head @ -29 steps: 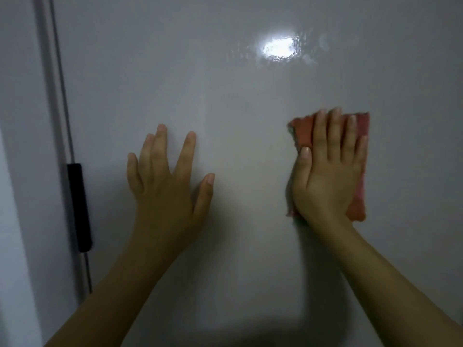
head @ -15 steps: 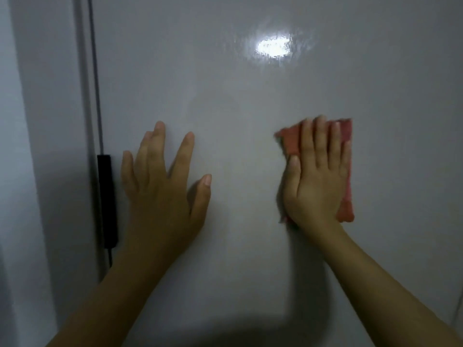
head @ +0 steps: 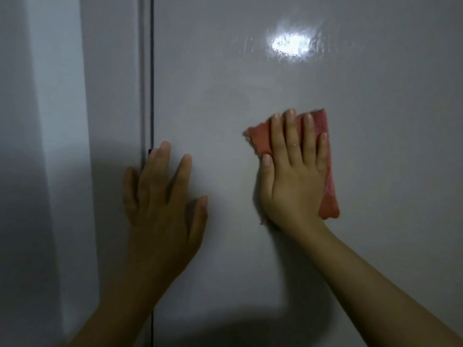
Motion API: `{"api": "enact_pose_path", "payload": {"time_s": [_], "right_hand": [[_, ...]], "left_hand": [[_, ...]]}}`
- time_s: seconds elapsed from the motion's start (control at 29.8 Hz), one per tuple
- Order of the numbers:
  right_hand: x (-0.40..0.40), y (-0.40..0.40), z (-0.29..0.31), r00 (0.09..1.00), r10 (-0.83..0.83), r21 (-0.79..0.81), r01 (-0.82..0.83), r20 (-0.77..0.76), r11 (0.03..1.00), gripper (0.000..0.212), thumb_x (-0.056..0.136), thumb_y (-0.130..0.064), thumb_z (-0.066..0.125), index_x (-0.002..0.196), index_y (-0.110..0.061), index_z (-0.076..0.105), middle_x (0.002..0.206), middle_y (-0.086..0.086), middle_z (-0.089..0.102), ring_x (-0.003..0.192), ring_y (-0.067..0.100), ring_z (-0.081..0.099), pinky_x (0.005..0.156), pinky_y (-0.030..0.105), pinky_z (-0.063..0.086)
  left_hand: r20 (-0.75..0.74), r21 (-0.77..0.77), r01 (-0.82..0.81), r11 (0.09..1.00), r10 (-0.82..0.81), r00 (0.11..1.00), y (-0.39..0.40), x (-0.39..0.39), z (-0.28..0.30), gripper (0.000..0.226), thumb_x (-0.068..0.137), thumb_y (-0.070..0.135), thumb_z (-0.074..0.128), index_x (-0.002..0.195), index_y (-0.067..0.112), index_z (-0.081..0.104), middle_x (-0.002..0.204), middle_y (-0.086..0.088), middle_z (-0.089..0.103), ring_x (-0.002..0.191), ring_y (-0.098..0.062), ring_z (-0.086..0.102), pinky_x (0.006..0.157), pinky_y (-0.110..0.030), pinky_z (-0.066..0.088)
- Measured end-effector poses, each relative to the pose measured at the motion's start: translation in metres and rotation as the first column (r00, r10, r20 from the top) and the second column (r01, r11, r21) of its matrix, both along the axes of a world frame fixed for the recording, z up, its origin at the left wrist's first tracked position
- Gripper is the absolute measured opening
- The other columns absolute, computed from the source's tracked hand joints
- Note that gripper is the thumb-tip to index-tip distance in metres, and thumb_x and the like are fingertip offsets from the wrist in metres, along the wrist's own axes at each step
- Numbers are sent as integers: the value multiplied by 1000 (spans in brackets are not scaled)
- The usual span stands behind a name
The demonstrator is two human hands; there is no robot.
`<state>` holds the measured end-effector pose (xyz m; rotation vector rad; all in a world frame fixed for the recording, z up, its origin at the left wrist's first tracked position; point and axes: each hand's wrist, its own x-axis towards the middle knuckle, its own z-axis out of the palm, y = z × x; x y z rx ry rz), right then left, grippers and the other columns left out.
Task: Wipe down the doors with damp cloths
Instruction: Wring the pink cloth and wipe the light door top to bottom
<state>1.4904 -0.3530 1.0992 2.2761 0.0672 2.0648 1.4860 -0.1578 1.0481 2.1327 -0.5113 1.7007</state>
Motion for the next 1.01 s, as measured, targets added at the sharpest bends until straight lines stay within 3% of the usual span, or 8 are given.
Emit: {"api": "enact_pose_path", "payload": {"time_s": [0.1, 0.27, 0.37, 0.5, 0.71, 0.77, 0.91, 1.01], "right_hand": [[7, 27, -12, 997, 42, -171, -53, -69, 984, 54, 99, -33, 29, 150, -18, 21, 156, 2, 10, 146, 27, 10, 118, 46, 7], [-8, -2, -37, 968, -33, -629, -135, -248, 766, 53, 98, -31, 36, 148, -18, 26, 154, 4, 20, 144, 25, 16, 118, 44, 10], [-6, 0, -18, 978, -39, -567, -86, -204, 819, 52, 98, -30, 35, 148, -18, 26, 154, 3, 21, 144, 25, 17, 117, 44, 12], [16, 52, -2, 999, 26, -231, -36, -47, 972, 53, 100, -33, 27, 150, -16, 21, 157, 5, 17, 145, 28, 13, 118, 45, 6], [-5, 29, -77, 967, -86, -685, -106, -240, 721, 53, 96, -32, 41, 146, -18, 31, 152, 6, 25, 141, 30, 21, 116, 44, 8], [-6, 29, -74, 972, -78, -667, -92, -221, 739, 53, 96, -31, 43, 146, -17, 32, 151, 5, 27, 140, 29, 24, 115, 43, 11], [13, 75, -49, 989, 82, -354, -122, -126, 927, 51, 99, -29, 37, 147, -16, 30, 154, 7, 27, 144, 29, 17, 117, 46, 6], [21, 86, -53, 982, 98, -416, -158, -163, 896, 54, 97, -29, 43, 148, -16, 29, 153, 8, 30, 143, 30, 19, 117, 46, 4]], "left_hand": [[31, -43, 37, 998, -36, 999, 10, 11, -9, 62, 90, 31, 43, 143, -2, 36, 151, -29, 20, 142, -37, 13, 115, -51, 11], [60, -38, -27, 999, 30, 998, 24, 26, -31, 65, 94, 30, 42, 145, -5, 23, 152, -25, 16, 143, -36, 12, 119, -44, 6], [68, -3, -105, 994, 105, 992, 29, 32, -41, 70, 94, 32, 41, 144, -9, 16, 150, -25, 15, 141, -39, 13, 120, -42, 4], [73, -13, -127, 992, 127, 989, 28, 37, -43, 67, 97, 34, 34, 146, -7, 12, 151, -23, 11, 144, -33, 6, 120, -40, 0], [88, -6, -135, 991, 135, 987, 32, 33, -48, 59, 101, 32, 28, 145, -6, 16, 151, -24, 14, 142, -37, 11, 119, -42, -1], [83, 7, -139, 990, 138, 987, 32, 31, -51, 59, 100, 32, 30, 144, -6, 17, 151, -26, 16, 141, -39, 13, 119, -45, 1], [111, 1, -118, 993, 117, 987, 35, 34, -56, 62, 99, 37, 30, 143, -6, 22, 149, -30, 23, 140, -40, 16, 118, -48, 6], [131, -8, -122, 992, 122, 984, 35, 38, -58, 64, 100, 40, 25, 145, -5, 21, 149, -27, 19, 141, -39, 16, 118, -47, 7]]}}
